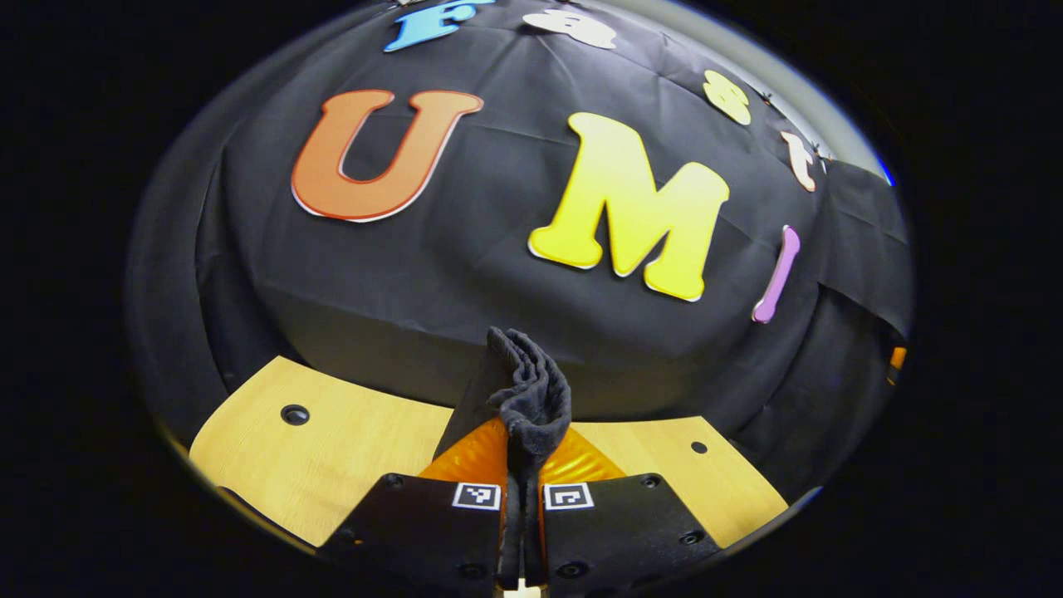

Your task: Grasp the waist and the cuffs of the jeans and fold them to make the two legs overlap; first hold the waist and fold one-third of the jeans toward the cuffs, then hold the cuffs and fold the remaining one-third in the same direction to finish folding.

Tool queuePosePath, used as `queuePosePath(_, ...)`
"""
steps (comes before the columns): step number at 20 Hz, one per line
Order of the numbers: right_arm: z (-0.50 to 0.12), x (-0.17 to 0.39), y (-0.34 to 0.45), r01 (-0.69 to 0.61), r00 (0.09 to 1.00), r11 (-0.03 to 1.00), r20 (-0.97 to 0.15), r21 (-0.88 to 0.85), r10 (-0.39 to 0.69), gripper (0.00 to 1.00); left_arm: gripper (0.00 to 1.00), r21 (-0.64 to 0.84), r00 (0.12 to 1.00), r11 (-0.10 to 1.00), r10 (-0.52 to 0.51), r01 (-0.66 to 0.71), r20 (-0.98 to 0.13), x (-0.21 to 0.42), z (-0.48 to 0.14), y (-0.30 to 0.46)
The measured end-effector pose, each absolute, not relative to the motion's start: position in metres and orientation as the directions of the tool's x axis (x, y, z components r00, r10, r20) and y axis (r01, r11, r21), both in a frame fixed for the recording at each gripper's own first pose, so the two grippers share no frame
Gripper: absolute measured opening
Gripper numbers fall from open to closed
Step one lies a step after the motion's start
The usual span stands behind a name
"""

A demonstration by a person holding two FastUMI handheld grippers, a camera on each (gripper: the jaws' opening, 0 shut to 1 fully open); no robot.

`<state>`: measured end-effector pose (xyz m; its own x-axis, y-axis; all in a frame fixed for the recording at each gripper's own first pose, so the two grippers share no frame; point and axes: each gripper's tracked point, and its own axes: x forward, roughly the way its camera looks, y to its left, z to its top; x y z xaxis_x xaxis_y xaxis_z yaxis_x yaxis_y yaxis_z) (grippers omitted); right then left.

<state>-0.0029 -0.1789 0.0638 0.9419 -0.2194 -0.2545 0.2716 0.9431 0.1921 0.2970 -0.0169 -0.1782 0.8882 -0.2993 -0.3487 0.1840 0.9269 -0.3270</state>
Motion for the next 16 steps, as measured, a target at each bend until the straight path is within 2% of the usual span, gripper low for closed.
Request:
queuePosePath(8, 0.057, -0.013, -0.195, 0.315, 0.926, 0.931, -0.276, 0.186, -0.258, 0.98, 0.05, -0.175, 0.819, 0.904, -0.427, 0.39, -0.383, 0.274, -0.195, -0.105)
queuePosePath(13, 0.052, -0.017, -0.201, 0.334, 0.919, 0.92, -0.289, 0.204, -0.27, 1.0, 0.05, -0.064, 0.725, 0.839, -0.504, 0.541, -0.47, 0.235, -0.242, -0.167)
queuePosePath(16, 0.051, -0.02, -0.204, 0.341, 0.916, 0.918, -0.292, 0.203, -0.276, 1.0, 0.06, 0.015, 0.674, 0.789, -0.515, 0.614, -0.529, 0.217, -0.272, -0.188)
